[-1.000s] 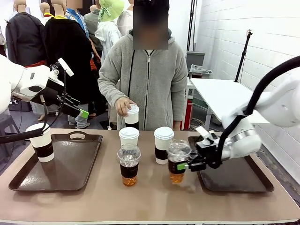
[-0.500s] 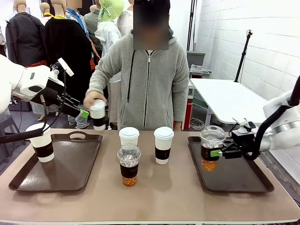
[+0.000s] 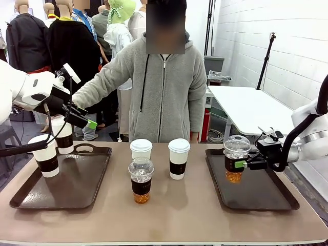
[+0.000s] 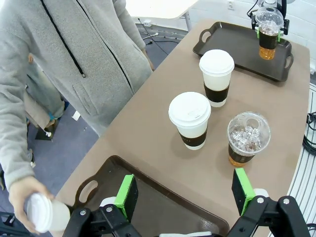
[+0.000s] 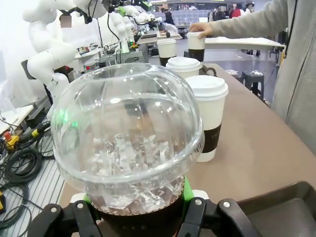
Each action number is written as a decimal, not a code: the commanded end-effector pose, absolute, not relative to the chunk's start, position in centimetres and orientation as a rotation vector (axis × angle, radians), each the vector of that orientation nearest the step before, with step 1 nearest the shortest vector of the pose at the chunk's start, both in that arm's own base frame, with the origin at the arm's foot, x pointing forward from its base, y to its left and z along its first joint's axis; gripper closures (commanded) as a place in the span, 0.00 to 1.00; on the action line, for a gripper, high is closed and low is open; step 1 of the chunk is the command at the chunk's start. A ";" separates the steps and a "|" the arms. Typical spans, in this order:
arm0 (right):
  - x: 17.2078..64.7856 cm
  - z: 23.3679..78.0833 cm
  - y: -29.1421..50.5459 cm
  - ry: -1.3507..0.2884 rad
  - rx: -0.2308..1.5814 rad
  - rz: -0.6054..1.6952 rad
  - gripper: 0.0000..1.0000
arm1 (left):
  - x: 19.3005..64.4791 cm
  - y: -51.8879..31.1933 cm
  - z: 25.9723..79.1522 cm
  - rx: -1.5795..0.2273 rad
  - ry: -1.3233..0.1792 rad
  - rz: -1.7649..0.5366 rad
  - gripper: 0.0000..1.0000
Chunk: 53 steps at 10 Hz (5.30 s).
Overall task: Distribute the coffee onto the tray.
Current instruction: Pick up one iced Americano and place it on the right Handle tray, then pick up another iced Americano from the middle of the table and place it on the right Handle tray.
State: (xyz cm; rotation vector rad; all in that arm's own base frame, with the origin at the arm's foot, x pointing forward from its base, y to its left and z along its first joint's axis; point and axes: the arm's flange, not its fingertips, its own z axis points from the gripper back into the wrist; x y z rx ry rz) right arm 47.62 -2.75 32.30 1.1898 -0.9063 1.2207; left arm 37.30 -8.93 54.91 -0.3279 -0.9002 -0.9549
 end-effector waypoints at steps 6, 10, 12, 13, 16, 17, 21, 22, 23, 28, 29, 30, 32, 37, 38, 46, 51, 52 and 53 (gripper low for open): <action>50.6 32.0 -3.4 -0.930 1.166 1.230 0.32 | 37.5 -8.7 54.7 -0.339 -0.903 -0.962 0.00; 56.5 30.6 -5.5 -0.994 1.140 1.224 0.32 | 37.5 -8.7 54.7 -0.339 -0.903 -0.962 0.00; 58.8 29.1 -6.0 -1.009 1.133 1.183 0.32 | 37.5 -8.7 54.7 -0.339 -0.903 -0.962 0.00; 59.6 28.6 -6.2 -1.037 1.123 1.171 0.32 | 37.5 -8.7 54.7 -0.339 -0.903 -0.962 0.00; 61.3 27.4 -6.1 -1.040 1.135 1.154 0.32 | 37.5 -8.7 54.7 -0.339 -0.903 -0.962 0.00; 61.6 26.9 -6.1 -1.048 1.117 1.159 0.32 | 37.5 -8.7 54.7 -0.339 -0.903 -0.962 0.00; 62.2 25.6 -5.7 -1.062 1.098 1.158 0.32 | 37.5 -8.7 54.7 -0.339 -0.903 -0.962 0.00; 62.2 25.3 -5.7 -1.058 1.098 1.156 0.32 | 37.5 -8.7 54.7 -0.339 -0.903 -0.962 0.00; 62.1 24.9 -5.7 -1.054 1.110 1.147 0.32 | 37.5 -8.7 54.7 -0.339 -0.903 -0.962 0.00; 61.3 25.0 -5.9 -0.996 1.135 1.116 0.00 | 37.5 -8.7 54.7 -0.339 -0.903 -0.962 0.00; 61.0 24.8 -6.1 -0.987 1.138 1.102 0.00 | 37.5 -8.7 54.7 -0.339 -0.903 -0.962 0.00; 60.6 24.7 -6.3 -0.978 1.138 1.092 0.00 | 37.5 -8.7 54.7 -0.339 -0.903 -0.962 0.00; 59.3 24.7 -7.4 -0.978 1.119 1.070 0.00 | 37.5 -8.7 54.7 -0.339 -0.903 -0.962 0.00; 54.4 24.0 -10.8 -1.005 1.057 0.977 0.00 | 37.5 -8.7 54.7 -0.339 -0.903 -0.962 0.00; 53.5 23.9 -11.2 -1.021 1.050 0.965 0.00 | 37.5 -8.7 54.7 -0.339 -0.903 -0.962 0.00; 53.1 23.6 -11.8 -1.006 1.076 0.962 0.00 | 37.5 -8.7 54.7 -0.339 -0.903 -0.962 0.00; 52.9 24.4 -11.4 -1.006 1.073 0.999 0.00 | 37.5 -8.7 54.7 -0.339 -0.903 -0.962 0.00; 52.7 24.7 -10.9 -1.000 1.080 1.008 0.00 | 37.5 -8.7 54.7 -0.339 -0.903 -0.962 0.00; 52.0 24.9 -10.4 -0.990 1.079 1.026 0.00 | 37.5 -8.7 54.7 -0.339 -0.903 -0.962 0.00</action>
